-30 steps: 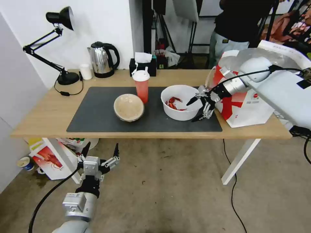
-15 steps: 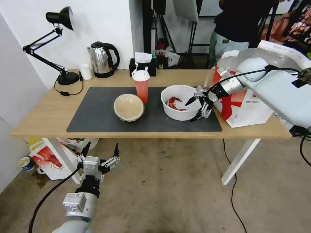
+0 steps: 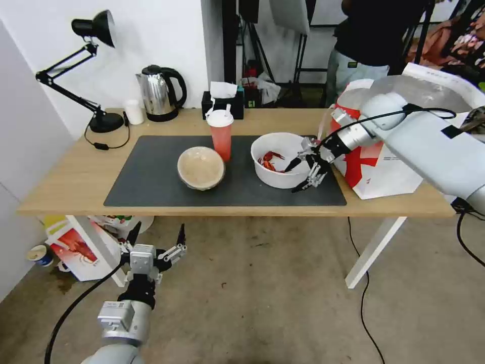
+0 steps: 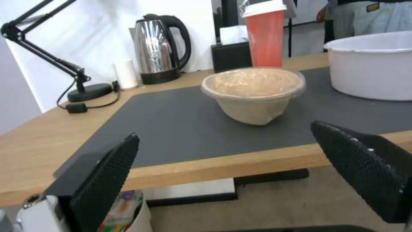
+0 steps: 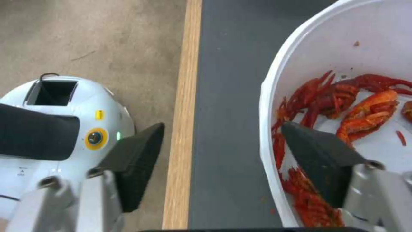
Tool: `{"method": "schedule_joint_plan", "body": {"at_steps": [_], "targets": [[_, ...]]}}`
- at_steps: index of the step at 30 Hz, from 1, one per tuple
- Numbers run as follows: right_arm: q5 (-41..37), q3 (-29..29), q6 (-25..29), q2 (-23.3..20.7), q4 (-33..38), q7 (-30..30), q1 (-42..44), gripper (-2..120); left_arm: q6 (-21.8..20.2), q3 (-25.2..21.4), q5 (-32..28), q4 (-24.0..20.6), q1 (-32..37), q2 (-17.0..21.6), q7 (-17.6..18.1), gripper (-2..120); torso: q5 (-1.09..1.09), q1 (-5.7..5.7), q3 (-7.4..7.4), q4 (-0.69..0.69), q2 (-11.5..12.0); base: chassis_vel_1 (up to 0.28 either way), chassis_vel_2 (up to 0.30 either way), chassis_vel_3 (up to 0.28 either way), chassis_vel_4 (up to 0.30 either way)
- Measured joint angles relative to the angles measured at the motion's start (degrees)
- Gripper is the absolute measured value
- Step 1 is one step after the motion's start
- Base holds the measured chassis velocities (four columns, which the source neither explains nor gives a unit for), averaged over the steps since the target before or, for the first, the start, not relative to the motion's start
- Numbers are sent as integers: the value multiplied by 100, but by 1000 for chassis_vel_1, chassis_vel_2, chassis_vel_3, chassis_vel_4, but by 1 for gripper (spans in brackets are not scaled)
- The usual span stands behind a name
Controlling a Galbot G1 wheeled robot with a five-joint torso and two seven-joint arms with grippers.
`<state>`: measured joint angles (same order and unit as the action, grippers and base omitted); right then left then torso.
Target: Pick up the trash from the table and place it into the takeout bag.
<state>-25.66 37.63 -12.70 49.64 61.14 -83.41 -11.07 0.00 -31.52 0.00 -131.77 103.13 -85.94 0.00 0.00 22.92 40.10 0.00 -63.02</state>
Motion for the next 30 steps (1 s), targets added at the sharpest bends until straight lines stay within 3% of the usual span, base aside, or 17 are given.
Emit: {"method": "schedule_joint_plan", "body": {"at_steps": [5, 7, 13, 19, 30], "targets": [[1, 1, 2, 23, -6, -9, -8, 58, 0, 0, 0, 0, 0, 0, 0, 100, 0, 0, 0, -1, 0, 0, 0, 0, 0], [1, 13, 4, 23, -11, -12, -18, 44, 0, 0, 0, 0, 0, 0, 0, 100, 0, 0, 0, 0, 0, 0, 0, 0, 0], [1, 19, 16, 33, -38, -17, -24, 28, 0, 0, 0, 0, 0, 0, 0, 100, 0, 0, 0, 0, 0, 0, 0, 0, 0], [2, 20, 48, 68, -97, -79, -32, 3, 0, 0, 0, 0, 0, 0, 0, 100, 0, 0, 0, 0, 0, 0, 0, 0, 0], [2, 20, 58, 36, -60, -95, -23, 0, 0, 0, 0, 0, 0, 0, 0, 100, 0, 0, -1, 0, 0, 0, 0, 0, 0]]}}
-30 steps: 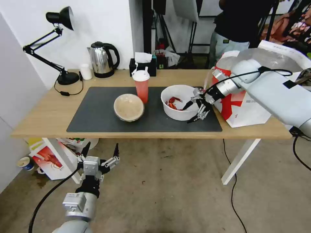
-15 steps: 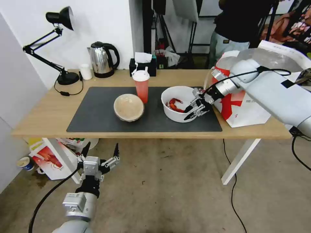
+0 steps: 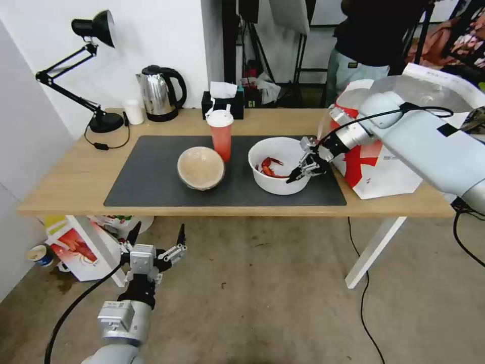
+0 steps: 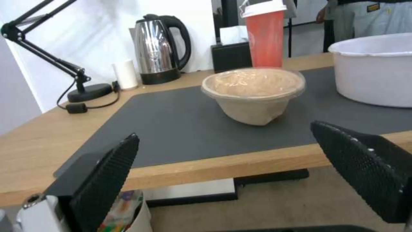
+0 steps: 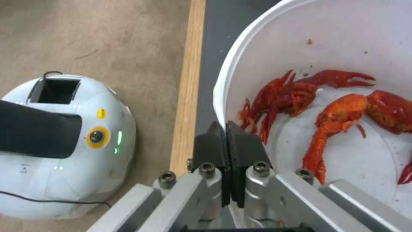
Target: Pick up the trash from the table and place it into the takeout bag.
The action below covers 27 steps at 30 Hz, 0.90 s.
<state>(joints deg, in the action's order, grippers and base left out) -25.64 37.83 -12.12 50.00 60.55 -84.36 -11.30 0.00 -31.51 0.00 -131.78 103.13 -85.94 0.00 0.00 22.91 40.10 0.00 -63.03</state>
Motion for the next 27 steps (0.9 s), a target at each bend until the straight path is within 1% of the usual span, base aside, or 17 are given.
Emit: {"method": "schedule_joint_plan", "body": {"at_steps": [15, 18, 24, 27], "targets": [[-49, -173, 33, -30, -35, -36, 176, 0, 0, 0, 0, 0, 0, 0, 0, 100, 0, 0, 0, 1, 0, 0, 0, 0, 0], [-130, -272, 47, -17, -61, -15, 178, 0, 0, 0, 0, 0, 0, 0, 0, 100, 2, 1, 2, 0, 0, 0, 0, 0, 0], [-281, -435, 62, -42, -92, 51, 145, 0, 0, 0, 0, 0, 0, 0, 0, 100, 1, 0, 1, 0, 0, 0, 0, 0, 0], [-474, -517, 73, -83, -119, 177, 51, 0, 0, 0, 0, 0, 0, 0, 0, 100, 1, 0, 1, 0, 0, 0, 0, 0, 0]]}}
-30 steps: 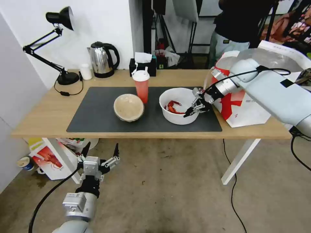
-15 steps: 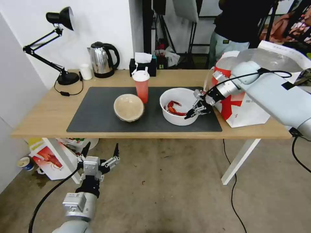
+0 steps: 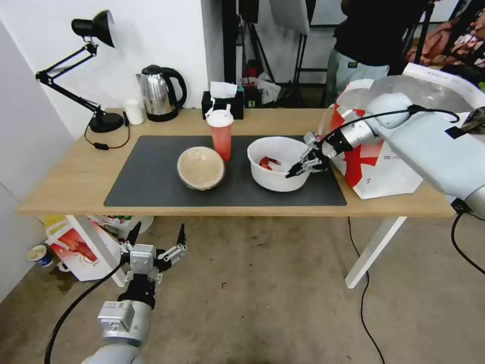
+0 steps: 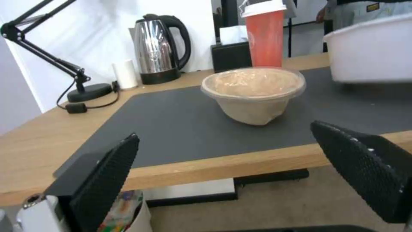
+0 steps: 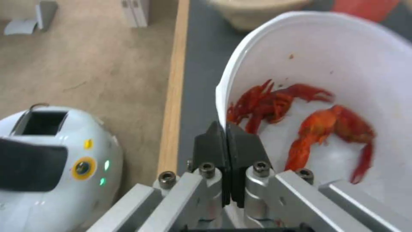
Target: Pick up the trash from the table and place it into the takeout bag.
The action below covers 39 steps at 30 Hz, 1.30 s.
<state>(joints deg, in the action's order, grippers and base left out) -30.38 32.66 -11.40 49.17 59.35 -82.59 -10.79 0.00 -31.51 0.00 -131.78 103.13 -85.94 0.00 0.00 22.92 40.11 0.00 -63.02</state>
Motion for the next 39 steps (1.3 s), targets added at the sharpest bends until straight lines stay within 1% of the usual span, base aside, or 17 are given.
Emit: {"method": "schedule_joint_plan", "body": {"at_steps": [7, 17, 29, 37, 39], "targets": [[-284, -82, 16, -42, 0, 206, -136, 0, 0, 0, 0, 0, 0, 0, 0, 100, 0, 0, 0, 0, 0, 0, 0, 0, 0], [-413, -113, 16, -49, 8, 364, -294, 0, 0, 0, 0, 0, 0, 0, 0, 100, 0, 0, 0, 0, 0, 0, 0, 0, 0], [-448, -109, 19, 21, -19, 467, -407, 0, 0, 0, 0, 0, 0, 0, 0, 100, 0, 0, -1, 0, 0, 0, 0, 0, 0], [-549, -109, 44, 86, -76, 488, -583, 0, 0, 0, 0, 0, 0, 0, 0, 100, 0, 0, -1, 0, 0, 0, 0, 0, 0], [-637, -110, 48, 115, -82, 496, -750, 0, 0, 0, 0, 0, 0, 0, 0, 100, -1, 0, -1, 0, 0, 0, 0, 0, 0]]}}
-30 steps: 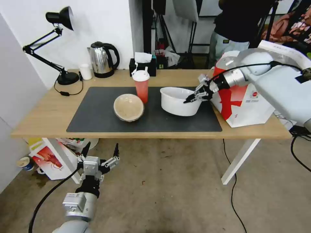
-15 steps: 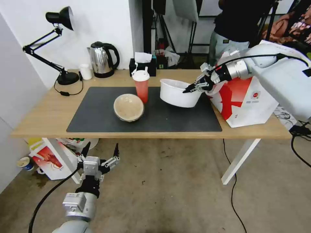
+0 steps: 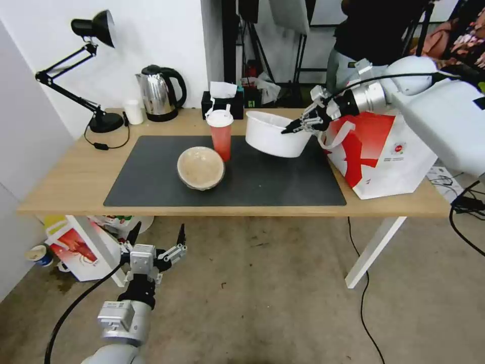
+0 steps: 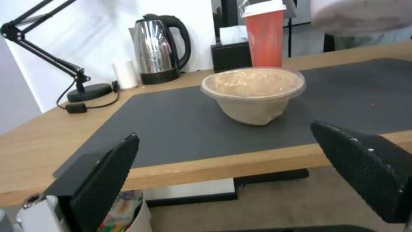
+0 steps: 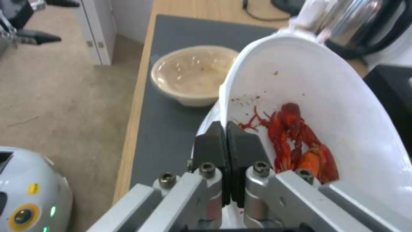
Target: Pick up the trash from the table and place it into the takeout bag.
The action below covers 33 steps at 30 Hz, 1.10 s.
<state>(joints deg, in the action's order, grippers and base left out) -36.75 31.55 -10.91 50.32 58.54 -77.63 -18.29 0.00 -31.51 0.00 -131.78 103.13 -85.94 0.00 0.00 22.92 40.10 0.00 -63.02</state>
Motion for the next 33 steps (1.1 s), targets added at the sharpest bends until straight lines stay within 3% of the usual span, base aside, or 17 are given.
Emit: {"method": "schedule_joint_plan", "body": {"at_steps": [33], "targets": [[-738, 64, -87, 413, -485, 364, -1505, 0, 0, 0, 0, 0, 0, 0, 0, 100, 0, 0, 0, 0, 0, 0, 0, 0, 0]]}}
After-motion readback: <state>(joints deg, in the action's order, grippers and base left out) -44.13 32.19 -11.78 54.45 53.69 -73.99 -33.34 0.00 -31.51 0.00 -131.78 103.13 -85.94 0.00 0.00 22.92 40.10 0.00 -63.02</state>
